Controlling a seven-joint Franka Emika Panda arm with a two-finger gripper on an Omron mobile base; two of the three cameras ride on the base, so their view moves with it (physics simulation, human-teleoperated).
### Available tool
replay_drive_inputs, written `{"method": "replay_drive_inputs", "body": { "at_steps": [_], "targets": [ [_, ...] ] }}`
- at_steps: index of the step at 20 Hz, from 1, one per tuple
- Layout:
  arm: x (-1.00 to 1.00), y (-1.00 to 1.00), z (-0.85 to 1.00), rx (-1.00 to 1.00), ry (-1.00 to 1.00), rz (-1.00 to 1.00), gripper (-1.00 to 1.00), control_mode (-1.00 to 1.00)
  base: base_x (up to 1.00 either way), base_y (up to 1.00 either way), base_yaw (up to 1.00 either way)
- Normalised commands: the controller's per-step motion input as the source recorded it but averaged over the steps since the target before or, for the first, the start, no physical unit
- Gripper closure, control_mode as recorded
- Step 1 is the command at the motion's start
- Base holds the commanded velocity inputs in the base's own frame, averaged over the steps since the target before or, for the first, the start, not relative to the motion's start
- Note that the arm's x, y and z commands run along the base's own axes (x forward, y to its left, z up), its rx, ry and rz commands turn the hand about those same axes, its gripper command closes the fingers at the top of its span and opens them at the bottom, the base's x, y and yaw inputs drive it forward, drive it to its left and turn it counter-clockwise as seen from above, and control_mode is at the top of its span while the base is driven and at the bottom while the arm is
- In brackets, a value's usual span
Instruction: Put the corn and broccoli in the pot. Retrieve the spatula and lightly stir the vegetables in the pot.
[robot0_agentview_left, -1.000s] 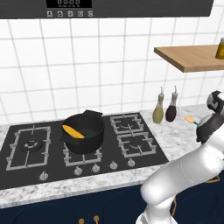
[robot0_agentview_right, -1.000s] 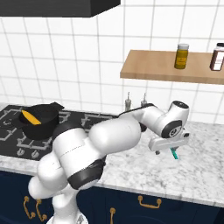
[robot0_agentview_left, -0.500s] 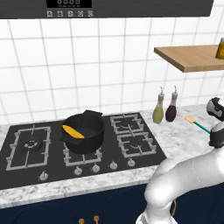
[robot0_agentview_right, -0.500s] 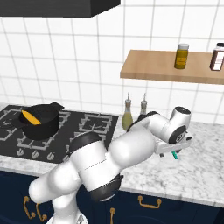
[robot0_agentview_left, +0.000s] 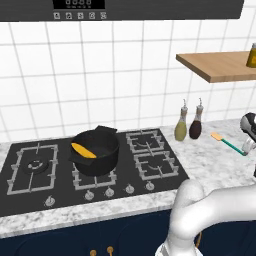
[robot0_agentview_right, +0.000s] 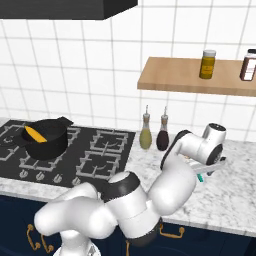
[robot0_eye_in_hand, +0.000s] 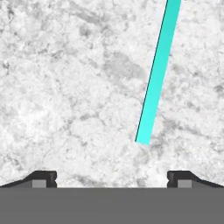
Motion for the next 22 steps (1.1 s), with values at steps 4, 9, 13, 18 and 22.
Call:
{"method": "replay_drive_inputs", "body": {
  "at_steps": [4,9,13,18,22],
  "targets": [
    [0.13,0.0,-0.27,0.0,0.0,0.0,-1.0,-1.0,0.0,0.0,0.0],
    [0.27,0.0,-0.19,0.0,0.0,0.0,-1.0,-1.0,0.0,0.0,0.0],
    [0.23,0.0,-0.26,0.0,0.0,0.0,-1.0,-1.0,0.0,0.0,0.0],
    [0.16,-0.14,-0.25,0.0,0.0,0.0,-1.0,-1.0,0.0,0.0,0.0],
    [0.16,-0.19,-0.27,0.0,0.0,0.0,-1.0,-1.0,0.0,0.0,0.0]
  ]
}}
